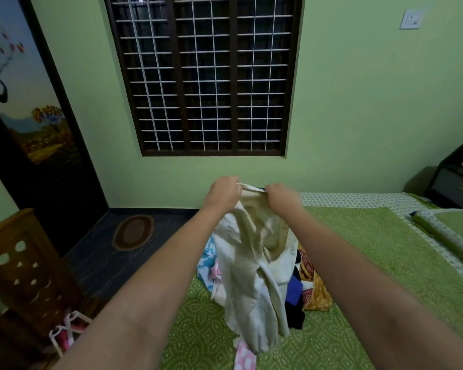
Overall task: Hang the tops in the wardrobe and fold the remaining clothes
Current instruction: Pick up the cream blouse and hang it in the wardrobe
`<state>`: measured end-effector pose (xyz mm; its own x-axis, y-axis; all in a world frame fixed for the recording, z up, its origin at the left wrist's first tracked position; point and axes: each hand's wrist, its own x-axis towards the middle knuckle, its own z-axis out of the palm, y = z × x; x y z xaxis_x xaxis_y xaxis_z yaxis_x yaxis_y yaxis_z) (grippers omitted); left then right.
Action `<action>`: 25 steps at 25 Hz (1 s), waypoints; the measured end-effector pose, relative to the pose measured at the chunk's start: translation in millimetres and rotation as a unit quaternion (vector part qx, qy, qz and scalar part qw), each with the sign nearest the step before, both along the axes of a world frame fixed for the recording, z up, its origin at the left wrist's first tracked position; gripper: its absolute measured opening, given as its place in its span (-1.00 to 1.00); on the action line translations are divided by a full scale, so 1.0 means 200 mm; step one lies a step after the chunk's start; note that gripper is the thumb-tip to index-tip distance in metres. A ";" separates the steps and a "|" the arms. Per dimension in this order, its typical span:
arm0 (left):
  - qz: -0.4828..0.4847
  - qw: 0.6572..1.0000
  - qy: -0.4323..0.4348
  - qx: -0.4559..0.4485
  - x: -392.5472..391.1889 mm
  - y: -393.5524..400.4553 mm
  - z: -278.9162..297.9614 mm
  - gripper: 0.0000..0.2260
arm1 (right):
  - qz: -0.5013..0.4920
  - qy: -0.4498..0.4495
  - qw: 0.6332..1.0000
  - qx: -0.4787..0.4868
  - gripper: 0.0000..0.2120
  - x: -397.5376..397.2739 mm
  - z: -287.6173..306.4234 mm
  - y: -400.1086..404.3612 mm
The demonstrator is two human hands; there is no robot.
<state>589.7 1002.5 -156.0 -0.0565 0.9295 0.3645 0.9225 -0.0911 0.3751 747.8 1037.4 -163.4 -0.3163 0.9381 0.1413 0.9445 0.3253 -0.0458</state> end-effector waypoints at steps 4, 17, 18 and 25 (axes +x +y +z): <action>0.019 0.983 0.174 -0.050 -0.17 -0.05 -0.09 -0.81 | -0.091 -0.037 0.995 -0.010 -0.71 0.11 -0.01 -0.01; 0.161 0.948 0.107 -0.253 -0.26 -0.23 -0.52 -0.63 | -0.167 -0.105 0.973 -0.120 -0.63 0.21 -0.37 -0.17; 0.156 0.935 0.106 -0.301 -0.28 -0.29 -0.63 -0.63 | -0.186 -0.102 0.962 -0.170 -0.60 0.23 -0.47 -0.22; 0.002 0.904 -0.011 -0.426 -0.35 -0.25 -0.63 -0.78 | -0.182 -0.119 0.880 -0.422 -0.73 0.24 -0.43 -0.19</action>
